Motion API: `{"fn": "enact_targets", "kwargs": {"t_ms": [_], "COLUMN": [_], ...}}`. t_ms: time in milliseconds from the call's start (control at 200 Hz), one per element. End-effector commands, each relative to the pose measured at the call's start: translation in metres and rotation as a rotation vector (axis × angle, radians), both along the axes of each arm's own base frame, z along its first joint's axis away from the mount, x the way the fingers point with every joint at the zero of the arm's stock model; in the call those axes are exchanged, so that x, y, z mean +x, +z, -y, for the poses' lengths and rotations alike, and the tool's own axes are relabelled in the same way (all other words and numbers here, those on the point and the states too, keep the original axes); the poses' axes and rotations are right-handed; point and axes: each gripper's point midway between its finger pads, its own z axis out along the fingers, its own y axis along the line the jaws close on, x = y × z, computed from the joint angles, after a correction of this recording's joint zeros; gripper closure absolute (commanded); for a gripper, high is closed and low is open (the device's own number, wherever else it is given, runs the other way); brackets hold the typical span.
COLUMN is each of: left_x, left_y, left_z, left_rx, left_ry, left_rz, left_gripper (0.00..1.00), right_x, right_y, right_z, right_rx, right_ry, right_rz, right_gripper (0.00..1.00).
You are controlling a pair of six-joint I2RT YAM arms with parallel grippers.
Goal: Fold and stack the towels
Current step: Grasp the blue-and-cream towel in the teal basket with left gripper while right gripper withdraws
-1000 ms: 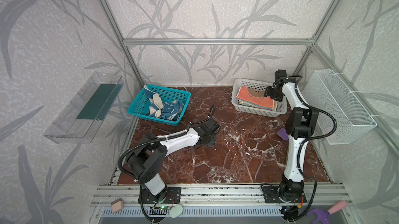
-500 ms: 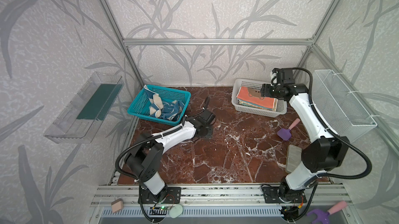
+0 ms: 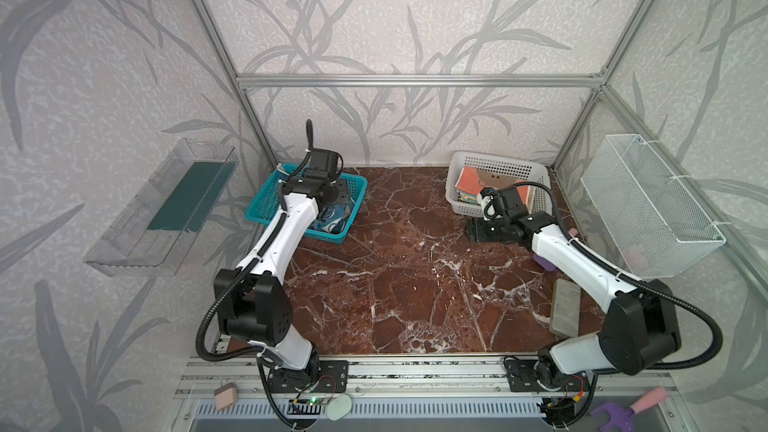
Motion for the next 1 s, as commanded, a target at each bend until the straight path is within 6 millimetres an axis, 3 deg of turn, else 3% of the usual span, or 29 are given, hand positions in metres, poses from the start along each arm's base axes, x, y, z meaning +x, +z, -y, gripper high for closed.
{"fn": "enact_targets", "kwargs": {"t_ms": [0, 90, 285, 360, 380, 425, 430, 435, 465, 485, 545, 625, 785, 895, 995], "left_x": [-0.007, 0.010, 0.023, 0.024, 0.024, 0.026, 0.026, 0.027, 0.029, 0.030, 0.035, 0.042, 0.039, 0.006, -0.040], "left_y": [-0.046, -0.066, -0.120, -0.143, -0.148, -0.151, -0.150, -0.150, -0.146, -0.141, -0.113, -0.056, 0.101, 0.220, 0.307], "left_z": [-0.021, -0.016, 0.040, 0.039, 0.036, 0.029, 0.028, 0.027, 0.022, 0.020, 0.016, 0.008, 0.016, 0.067, 0.131], "left_rx": [0.034, -0.013, -0.205, -0.144, -0.132, -0.109, -0.107, -0.105, -0.095, -0.092, -0.065, -0.002, 0.016, -0.085, -0.140], "left_ry": [0.006, -0.040, -0.202, -0.192, -0.184, -0.159, -0.157, -0.155, -0.144, -0.142, -0.149, -0.156, -0.213, -0.371, -0.568], "left_rz": [-0.187, -0.240, -0.387, -0.437, -0.447, -0.462, -0.462, -0.462, -0.461, -0.456, -0.416, -0.298, 0.045, 0.329, 0.593], "left_gripper": [0.32, 0.30, 0.30, 0.34, 0.40, 0.64, 0.74, 0.74, 0.98, 1.00, 1.00, 1.00, 1.00, 1.00, 1.00], "right_x": [-0.003, -0.011, -0.022, -0.024, -0.024, -0.024, -0.024, -0.024, -0.024, -0.024, -0.023, -0.023, -0.023, -0.023, -0.024], "right_y": [0.000, -0.010, -0.030, -0.036, -0.037, -0.037, -0.037, -0.036, -0.034, -0.033, -0.028, -0.023, -0.017, -0.010, -0.003], "right_z": [-0.014, -0.022, -0.028, -0.029, -0.030, -0.032, -0.032, -0.032, -0.033, -0.034, -0.034, -0.033, -0.033, -0.032, -0.030], "right_rx": [0.043, 0.050, 0.037, 0.035, 0.035, 0.037, 0.037, 0.037, 0.039, 0.040, 0.039, 0.037, 0.050, 0.063, 0.073], "right_ry": [0.003, 0.016, 0.027, 0.027, 0.028, 0.029, 0.030, 0.029, 0.030, 0.032, 0.031, 0.029, 0.026, 0.016, 0.007], "right_rz": [0.010, -0.012, -0.069, -0.090, -0.094, -0.100, -0.099, -0.100, -0.095, -0.092, -0.081, -0.063, -0.050, -0.032, -0.011], "right_gripper": [0.30, 0.31, 0.31, 0.31, 0.31, 0.31, 0.31, 0.31, 0.32, 0.32, 0.32, 0.31, 0.32, 0.32, 0.32]}}
